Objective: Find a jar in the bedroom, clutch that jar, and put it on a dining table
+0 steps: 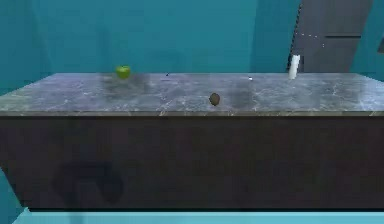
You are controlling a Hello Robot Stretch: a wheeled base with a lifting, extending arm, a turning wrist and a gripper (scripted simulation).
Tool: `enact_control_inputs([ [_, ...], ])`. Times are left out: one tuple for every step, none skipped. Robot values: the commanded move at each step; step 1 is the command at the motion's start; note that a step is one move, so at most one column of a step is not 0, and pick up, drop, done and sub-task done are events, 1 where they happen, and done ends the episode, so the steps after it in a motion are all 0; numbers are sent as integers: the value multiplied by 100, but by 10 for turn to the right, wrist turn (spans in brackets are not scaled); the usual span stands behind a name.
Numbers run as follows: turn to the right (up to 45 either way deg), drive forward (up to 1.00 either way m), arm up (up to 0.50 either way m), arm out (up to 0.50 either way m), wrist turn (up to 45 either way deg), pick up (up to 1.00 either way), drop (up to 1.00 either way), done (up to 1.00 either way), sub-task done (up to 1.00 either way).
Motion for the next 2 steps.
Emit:
enact_control_inputs([
  [450, 0, 0, 0, 0, 0, 0, 0, 0],
  [180, 0, 0, 0, 0, 0, 0, 0, 0],
])
